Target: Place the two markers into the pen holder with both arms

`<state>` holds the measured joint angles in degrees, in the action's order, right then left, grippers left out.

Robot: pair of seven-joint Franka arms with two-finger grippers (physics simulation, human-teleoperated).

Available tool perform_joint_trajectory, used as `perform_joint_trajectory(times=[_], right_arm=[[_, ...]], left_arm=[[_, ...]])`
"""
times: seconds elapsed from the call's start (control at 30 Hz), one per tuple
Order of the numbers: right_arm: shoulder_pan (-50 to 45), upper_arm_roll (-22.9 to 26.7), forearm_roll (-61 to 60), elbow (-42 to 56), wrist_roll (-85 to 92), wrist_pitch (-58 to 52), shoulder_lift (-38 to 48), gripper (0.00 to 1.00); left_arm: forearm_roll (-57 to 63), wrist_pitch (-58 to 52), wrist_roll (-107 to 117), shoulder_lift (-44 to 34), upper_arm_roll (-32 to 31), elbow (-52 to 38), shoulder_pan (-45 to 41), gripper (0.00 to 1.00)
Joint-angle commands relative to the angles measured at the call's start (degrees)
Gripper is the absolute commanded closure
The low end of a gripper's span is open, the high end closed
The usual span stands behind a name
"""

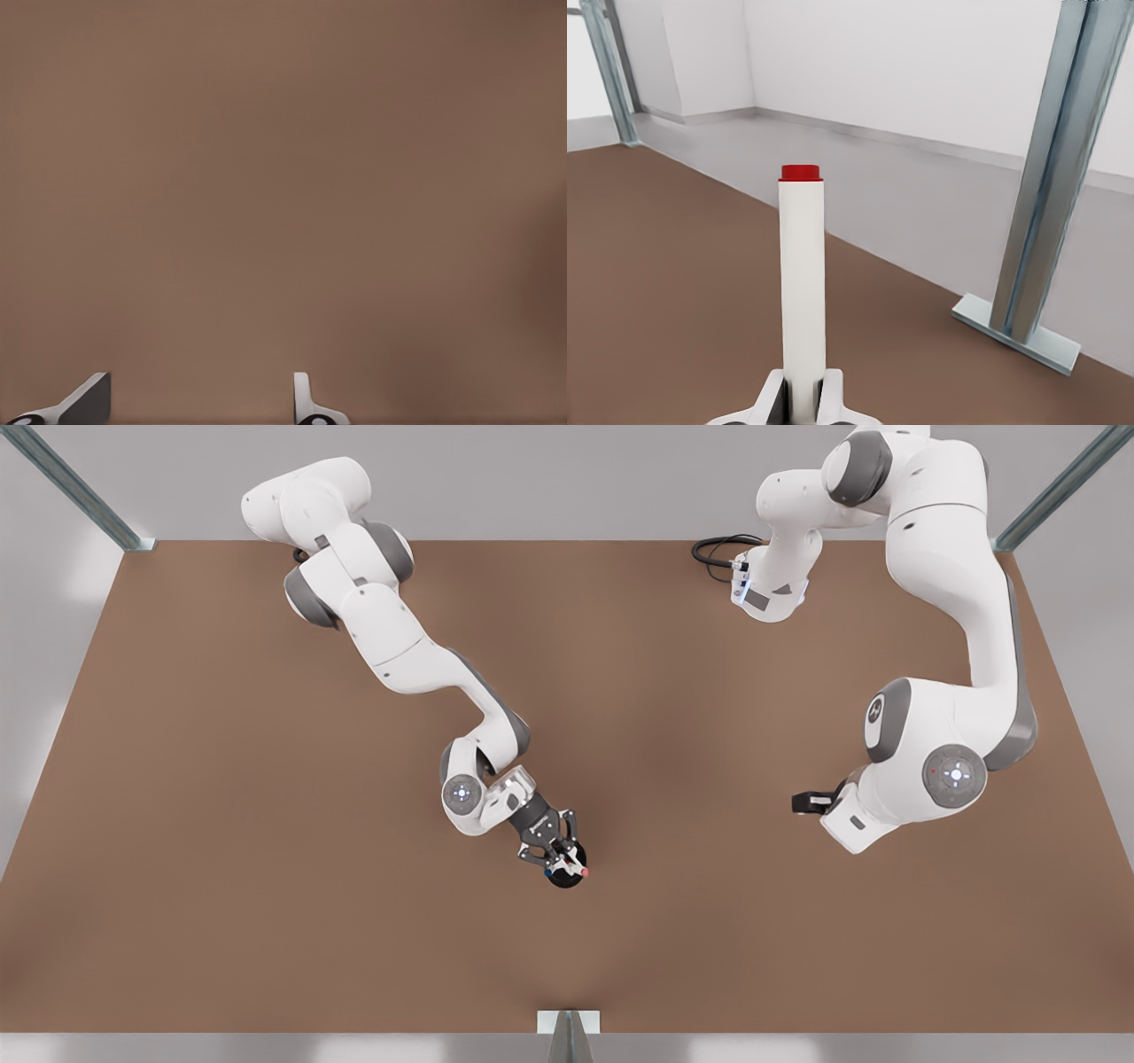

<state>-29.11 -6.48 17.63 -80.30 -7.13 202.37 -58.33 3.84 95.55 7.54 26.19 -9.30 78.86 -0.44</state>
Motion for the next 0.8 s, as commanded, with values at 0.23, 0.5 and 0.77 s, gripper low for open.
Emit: perform_joint_trajectory(times=[0.23,0.5,0.77], right_arm=[[0.72,-1.43,1.18,-0.73,1.07,-0.31,2.35,0.79],[0.9,-0.9,1.53,5.25,1.07,-0.31,-4.6,0.32],[7.75,-1.51,1.27,-19.62,-1.21,-0.66,20.45,0.0]], left_arm=[[0.03,0.95,-0.42,0.44,-0.01,-0.11,0.09,0.0],[0.03,1.31,-0.34,0.62,-0.01,-0.2,0.0,0.0],[0.03,1.66,0.63,0.8,-0.1,-0.2,-0.61,0.0]])
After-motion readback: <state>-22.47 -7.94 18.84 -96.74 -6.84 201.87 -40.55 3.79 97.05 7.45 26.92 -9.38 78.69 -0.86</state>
